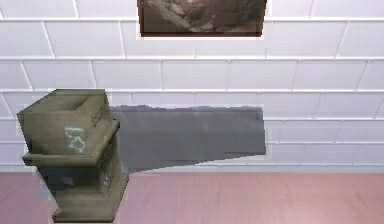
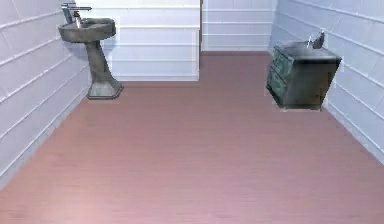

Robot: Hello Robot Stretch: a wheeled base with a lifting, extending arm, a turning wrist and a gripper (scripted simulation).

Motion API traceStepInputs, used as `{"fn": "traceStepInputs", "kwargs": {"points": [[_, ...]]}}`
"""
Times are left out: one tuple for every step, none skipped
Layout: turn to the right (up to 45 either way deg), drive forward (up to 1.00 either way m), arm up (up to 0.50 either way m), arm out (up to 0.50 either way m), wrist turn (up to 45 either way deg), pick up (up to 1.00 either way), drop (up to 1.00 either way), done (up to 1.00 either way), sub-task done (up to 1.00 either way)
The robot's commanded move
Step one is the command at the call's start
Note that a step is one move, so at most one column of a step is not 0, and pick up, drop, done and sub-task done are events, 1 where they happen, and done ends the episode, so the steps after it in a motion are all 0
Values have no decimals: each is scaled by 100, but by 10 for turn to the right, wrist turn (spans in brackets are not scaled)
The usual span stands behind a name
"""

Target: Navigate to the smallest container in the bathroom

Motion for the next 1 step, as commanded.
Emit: {"fn": "traceStepInputs", "kwargs": {"points": [[0, 50, 0, 0, 0, 0, 0, 0, 0]]}}
